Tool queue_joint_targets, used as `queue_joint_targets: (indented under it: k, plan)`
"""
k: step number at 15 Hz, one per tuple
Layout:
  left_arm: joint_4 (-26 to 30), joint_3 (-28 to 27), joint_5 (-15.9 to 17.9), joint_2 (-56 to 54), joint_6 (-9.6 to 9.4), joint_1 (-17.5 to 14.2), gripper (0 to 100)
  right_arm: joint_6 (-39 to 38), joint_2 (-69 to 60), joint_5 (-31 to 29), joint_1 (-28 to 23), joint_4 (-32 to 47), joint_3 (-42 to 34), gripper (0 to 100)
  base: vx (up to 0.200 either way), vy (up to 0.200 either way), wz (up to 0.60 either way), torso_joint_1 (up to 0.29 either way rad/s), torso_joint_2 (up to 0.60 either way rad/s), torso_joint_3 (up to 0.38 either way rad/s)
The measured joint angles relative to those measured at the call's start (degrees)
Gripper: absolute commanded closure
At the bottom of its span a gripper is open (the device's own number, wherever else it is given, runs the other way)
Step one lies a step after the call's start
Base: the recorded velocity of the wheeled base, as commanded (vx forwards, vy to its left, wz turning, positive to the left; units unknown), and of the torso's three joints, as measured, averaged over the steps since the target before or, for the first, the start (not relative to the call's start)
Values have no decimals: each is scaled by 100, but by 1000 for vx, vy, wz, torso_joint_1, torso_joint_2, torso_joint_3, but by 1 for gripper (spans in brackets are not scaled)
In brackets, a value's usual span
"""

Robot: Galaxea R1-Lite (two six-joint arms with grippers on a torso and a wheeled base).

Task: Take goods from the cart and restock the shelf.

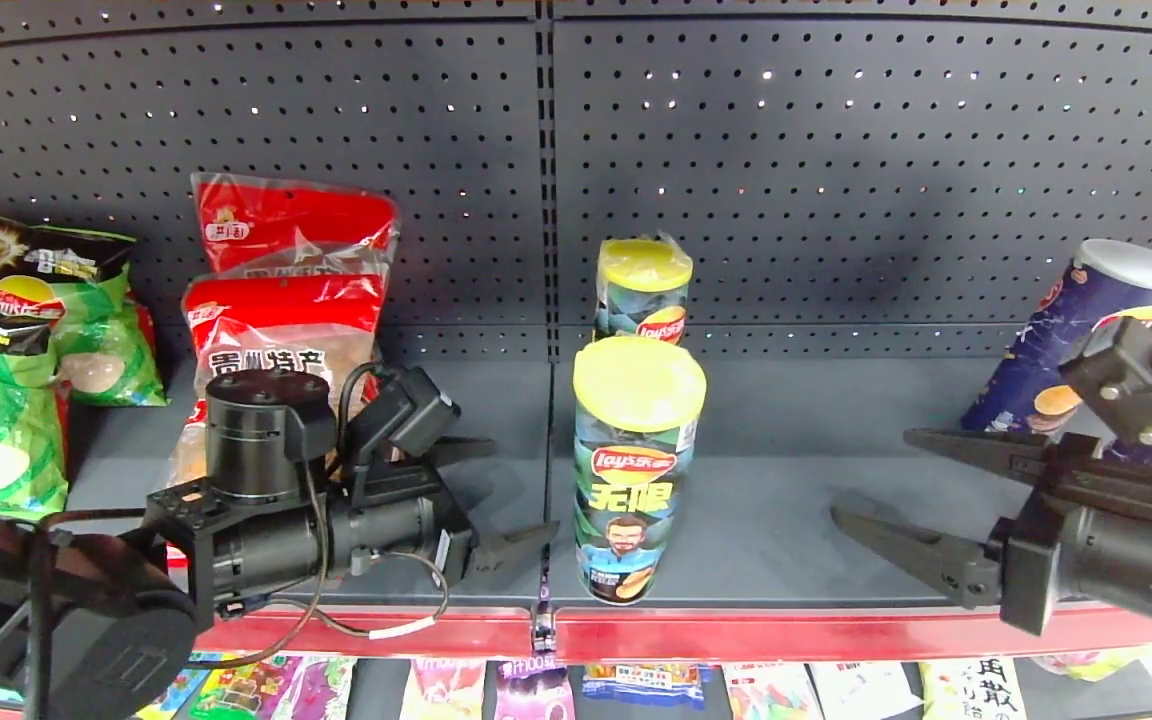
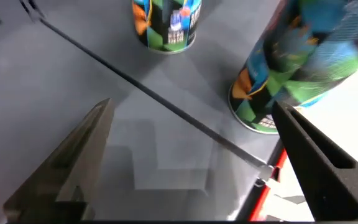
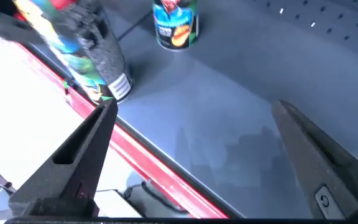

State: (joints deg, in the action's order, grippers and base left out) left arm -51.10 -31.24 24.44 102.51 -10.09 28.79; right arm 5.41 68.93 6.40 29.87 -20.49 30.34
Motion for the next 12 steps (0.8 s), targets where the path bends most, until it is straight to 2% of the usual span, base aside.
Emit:
queue_joint_targets:
  k: [3, 12]
  plan:
    - [0, -146, -79, 199, 2, 91, 0, -5, -243, 0, 0, 2, -35, 0, 0, 0, 0, 0, 0, 0]
    - [0, -400, -343, 514, 0, 34, 0, -13, -338, 0, -7, 5, 16, 0, 0, 0, 0, 0, 0, 0]
